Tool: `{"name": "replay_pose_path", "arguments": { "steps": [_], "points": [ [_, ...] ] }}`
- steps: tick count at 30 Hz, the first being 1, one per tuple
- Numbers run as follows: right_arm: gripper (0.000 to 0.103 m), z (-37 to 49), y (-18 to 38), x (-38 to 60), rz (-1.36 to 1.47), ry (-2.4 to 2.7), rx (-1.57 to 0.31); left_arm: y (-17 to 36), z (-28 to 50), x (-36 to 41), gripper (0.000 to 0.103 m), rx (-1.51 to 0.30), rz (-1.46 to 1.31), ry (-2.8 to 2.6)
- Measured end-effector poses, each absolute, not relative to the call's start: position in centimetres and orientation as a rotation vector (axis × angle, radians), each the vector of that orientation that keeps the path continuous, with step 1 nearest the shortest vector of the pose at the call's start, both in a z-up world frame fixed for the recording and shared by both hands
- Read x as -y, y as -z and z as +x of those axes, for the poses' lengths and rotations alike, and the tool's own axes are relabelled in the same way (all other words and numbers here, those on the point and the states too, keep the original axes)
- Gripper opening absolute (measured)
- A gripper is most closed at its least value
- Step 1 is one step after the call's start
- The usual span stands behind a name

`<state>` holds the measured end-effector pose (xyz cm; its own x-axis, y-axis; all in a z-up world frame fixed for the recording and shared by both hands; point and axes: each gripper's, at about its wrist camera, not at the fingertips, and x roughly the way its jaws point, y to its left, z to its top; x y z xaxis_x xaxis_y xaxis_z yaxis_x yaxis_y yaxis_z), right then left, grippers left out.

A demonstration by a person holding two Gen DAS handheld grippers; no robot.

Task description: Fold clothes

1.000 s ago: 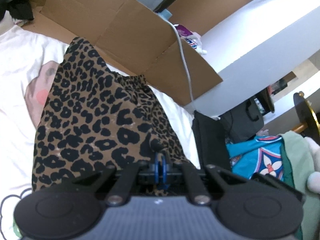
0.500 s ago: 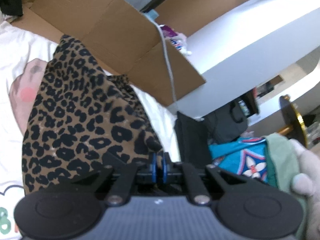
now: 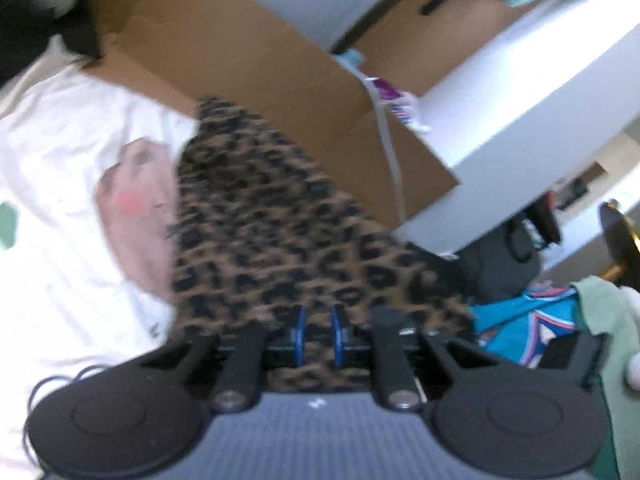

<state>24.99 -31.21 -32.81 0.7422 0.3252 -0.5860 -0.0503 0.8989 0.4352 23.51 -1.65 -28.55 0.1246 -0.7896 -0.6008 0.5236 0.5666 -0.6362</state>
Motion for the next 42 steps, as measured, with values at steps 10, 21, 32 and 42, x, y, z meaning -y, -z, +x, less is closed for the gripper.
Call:
{"name": "replay_pose_path", "arguments": {
  "steps": [10, 21, 32, 42],
  "points": [
    [0.001, 25.0, 32.6, 36.6, 0.494, -0.183, -0.701, 31.5, 23.2, 2.5, 0.016, -1.158, -0.274, 0.959],
    [0.001, 25.8, 36.8, 44.5, 0.619, -0.062, -0.706, 32.1, 23.8, 3.8, 0.017, -1.173, -0.185, 1.005],
    [0.005, 26.3, 41.7, 48.1, 0.761, -0.002, -0.783, 32.6, 24.8, 2.2, 0.017, -1.215, -0.162, 0.974],
    [0.010, 25.2, 43.7, 50.4, 0.803, 0.073, -0.806, 34.8, 23.3, 3.9, 0.023, -1.278, -0.038, 0.965]
  ]
}}
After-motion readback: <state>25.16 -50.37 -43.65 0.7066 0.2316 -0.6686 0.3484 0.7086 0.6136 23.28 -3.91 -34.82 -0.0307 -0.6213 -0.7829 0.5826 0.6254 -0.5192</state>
